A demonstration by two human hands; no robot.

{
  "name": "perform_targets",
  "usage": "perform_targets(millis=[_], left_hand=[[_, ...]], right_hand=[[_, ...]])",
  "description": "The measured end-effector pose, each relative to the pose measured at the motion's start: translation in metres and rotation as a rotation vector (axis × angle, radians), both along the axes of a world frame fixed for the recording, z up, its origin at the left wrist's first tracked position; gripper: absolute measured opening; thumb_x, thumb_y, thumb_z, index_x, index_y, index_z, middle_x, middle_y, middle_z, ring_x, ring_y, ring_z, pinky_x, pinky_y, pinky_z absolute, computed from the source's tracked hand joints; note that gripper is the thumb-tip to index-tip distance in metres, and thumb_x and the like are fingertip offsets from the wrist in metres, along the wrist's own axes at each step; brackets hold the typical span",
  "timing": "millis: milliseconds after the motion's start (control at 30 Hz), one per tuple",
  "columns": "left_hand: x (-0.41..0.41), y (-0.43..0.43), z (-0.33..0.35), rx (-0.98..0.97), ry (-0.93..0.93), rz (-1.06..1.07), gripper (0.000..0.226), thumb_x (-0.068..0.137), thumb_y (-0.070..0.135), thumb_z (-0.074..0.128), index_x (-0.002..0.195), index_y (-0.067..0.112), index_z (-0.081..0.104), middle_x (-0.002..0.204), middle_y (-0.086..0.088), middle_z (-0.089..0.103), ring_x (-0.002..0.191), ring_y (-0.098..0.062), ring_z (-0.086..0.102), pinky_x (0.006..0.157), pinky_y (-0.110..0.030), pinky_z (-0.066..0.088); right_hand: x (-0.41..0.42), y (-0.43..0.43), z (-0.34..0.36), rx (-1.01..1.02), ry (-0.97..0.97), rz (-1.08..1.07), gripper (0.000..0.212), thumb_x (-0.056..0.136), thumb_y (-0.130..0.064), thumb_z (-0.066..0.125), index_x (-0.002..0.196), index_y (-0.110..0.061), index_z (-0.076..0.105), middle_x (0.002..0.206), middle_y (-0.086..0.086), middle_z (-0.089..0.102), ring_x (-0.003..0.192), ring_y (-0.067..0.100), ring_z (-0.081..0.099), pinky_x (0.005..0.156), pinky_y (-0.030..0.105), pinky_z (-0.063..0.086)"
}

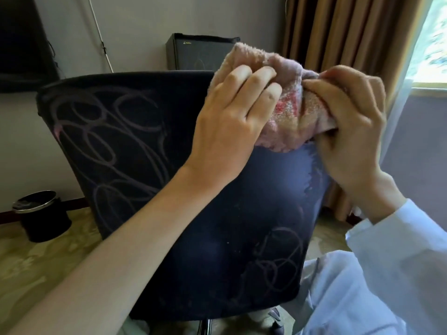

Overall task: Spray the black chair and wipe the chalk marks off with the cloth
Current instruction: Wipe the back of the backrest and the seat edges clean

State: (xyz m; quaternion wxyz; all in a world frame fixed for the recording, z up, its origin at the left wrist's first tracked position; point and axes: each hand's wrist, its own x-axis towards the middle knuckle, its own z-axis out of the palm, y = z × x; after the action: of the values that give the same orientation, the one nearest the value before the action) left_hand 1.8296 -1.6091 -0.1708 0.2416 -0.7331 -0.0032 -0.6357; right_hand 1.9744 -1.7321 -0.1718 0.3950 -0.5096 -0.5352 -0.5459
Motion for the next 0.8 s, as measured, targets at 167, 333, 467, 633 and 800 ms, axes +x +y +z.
perform_targets(millis=[167, 333, 467, 633, 800], left_hand=[[0.022, -0.006, -0.015, -0.008, 0.006, 0.008, 0.018, 0.091, 0.005, 0.063, 0.108, 0.005, 0.07, 0.117, -0.008, 0.067, 0.111, -0.027, 0.059, 0.106, -0.036, 0.04], [0.028, 0.003, -0.11, -0.097, 0.287, -0.016, 0.024, 0.094, 0.003, 0.056, 0.116, 0.003, 0.066, 0.122, -0.009, 0.063, 0.114, -0.024, 0.057, 0.102, -0.036, 0.044], [0.024, 0.003, -0.173, -0.08, 0.486, -0.011, 0.019, 0.087, 0.0, 0.06, 0.1, 0.006, 0.072, 0.112, -0.007, 0.068, 0.103, -0.023, 0.059, 0.084, -0.037, 0.053], [0.042, -0.004, -0.135, -0.005, 0.427, -0.022, 0.013, 0.088, 0.0, 0.062, 0.098, 0.002, 0.07, 0.11, -0.012, 0.068, 0.098, -0.03, 0.064, 0.082, -0.042, 0.053], [0.072, -0.03, -0.027, 0.123, 0.15, 0.0, 0.018, 0.09, 0.0, 0.06, 0.103, 0.006, 0.07, 0.113, -0.009, 0.068, 0.102, -0.029, 0.064, 0.096, -0.04, 0.048]], right_hand=[[0.022, -0.006, -0.022, -0.108, 0.083, 0.053, 0.031, 0.093, -0.022, 0.054, 0.116, -0.004, 0.065, 0.123, 0.018, 0.056, 0.111, 0.034, 0.052, 0.102, 0.031, 0.037], [0.049, -0.004, -0.125, -0.347, 0.209, 0.067, 0.039, 0.077, 0.004, 0.066, 0.115, -0.002, 0.065, 0.123, 0.017, 0.056, 0.111, 0.035, 0.052, 0.103, 0.03, 0.036], [0.054, -0.009, -0.199, -0.519, 0.234, 0.082, 0.042, 0.081, -0.006, 0.052, 0.122, -0.012, 0.059, 0.128, 0.011, 0.051, 0.109, 0.034, 0.051, 0.098, 0.033, 0.041], [0.064, -0.012, -0.16, -0.341, 0.197, 0.053, 0.027, 0.089, -0.006, 0.053, 0.111, -0.002, 0.067, 0.114, 0.023, 0.058, 0.102, 0.038, 0.052, 0.09, 0.042, 0.045], [0.084, -0.027, -0.044, -0.019, 0.099, 0.01, 0.027, 0.085, -0.013, 0.072, 0.109, -0.001, 0.069, 0.112, 0.024, 0.058, 0.102, 0.036, 0.053, 0.091, 0.035, 0.044]])
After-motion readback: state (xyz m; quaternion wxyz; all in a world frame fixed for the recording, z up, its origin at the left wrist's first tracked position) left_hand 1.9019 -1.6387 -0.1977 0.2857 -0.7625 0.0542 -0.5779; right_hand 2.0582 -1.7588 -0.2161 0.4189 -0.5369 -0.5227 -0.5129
